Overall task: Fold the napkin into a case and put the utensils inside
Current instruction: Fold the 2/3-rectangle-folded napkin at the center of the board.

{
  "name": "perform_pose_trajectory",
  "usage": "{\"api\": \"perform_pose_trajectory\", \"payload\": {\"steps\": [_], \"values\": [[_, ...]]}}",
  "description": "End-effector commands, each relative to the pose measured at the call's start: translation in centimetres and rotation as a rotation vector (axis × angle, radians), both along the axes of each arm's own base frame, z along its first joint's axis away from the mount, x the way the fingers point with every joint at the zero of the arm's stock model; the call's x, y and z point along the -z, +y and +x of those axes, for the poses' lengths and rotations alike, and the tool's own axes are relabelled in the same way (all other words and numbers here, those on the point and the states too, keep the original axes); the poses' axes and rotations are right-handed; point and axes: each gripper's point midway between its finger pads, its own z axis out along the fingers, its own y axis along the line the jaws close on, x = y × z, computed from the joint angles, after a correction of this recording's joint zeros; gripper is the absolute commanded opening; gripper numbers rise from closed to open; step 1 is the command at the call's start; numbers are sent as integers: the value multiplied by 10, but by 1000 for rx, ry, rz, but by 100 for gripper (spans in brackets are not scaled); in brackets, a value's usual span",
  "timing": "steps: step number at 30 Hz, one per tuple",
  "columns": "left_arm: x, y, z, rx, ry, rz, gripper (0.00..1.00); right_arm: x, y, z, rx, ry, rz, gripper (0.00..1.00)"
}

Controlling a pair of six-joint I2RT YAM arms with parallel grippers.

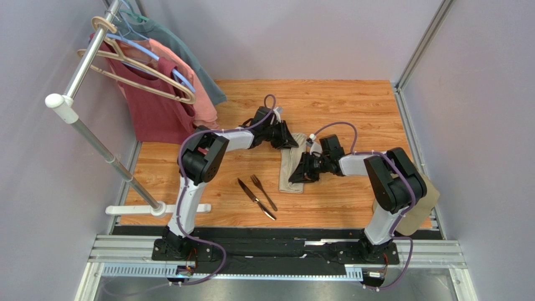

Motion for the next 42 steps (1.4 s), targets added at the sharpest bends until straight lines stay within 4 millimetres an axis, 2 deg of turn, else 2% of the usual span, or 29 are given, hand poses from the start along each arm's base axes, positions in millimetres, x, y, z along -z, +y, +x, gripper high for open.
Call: {"api": "perform_pose_trajectory", "payload": {"steps": [1,2,5,9,12,13,16,18,19,23,25,30,32,33,34,36,38,42], "values": [[-38,-13,-2,79,-149,42,32,32,-23,-10,24,19,-119,23],[-39,-14,-3,88,-150,57,37,32,-24,-10,26,22,-120,23],[-35,-17,-5,110,-159,109,42,33,-24,-10,24,25,-112,23],[-28,-19,-1,107,-169,153,42,35,-26,-14,20,34,-112,21],[-28,-15,7,87,-172,206,25,35,-30,-16,26,28,-129,21],[-25,-9,7,75,-156,241,15,32,-34,-17,27,21,-148,22],[-42,-9,14,25,-135,209,5,29,-45,-12,68,8,-218,27],[-48,-10,14,-5,-106,174,3,11,-48,3,112,-45,-241,30],[-53,-11,16,-18,-112,153,1,4,-48,5,115,-55,-246,31],[-61,-11,21,-88,-68,88,0,-43,-49,22,136,-207,-260,38],[-60,-12,21,-121,-22,49,0,-57,-48,28,127,-281,-283,42],[-56,-18,18,-144,55,-6,0,-75,-29,35,37,-404,-306,43],[-54,-18,16,-140,68,-13,0,-81,-20,43,16,-435,-300,38],[-55,-18,17,-141,69,-15,0,-80,-14,44,-9,-442,-301,26],[-54,-18,15,-138,72,-13,0,-71,-11,46,-25,-425,-315,17],[-54,-18,14,-128,72,-13,0,-74,-5,58,-22,-462,-333,0],[-49,-13,12,-128,90,-4,0,-66,-4,66,-19,-469,-366,0],[-45,-6,11,-107,116,-19,0,-65,8,81,-53,-531,-365,0]]}}
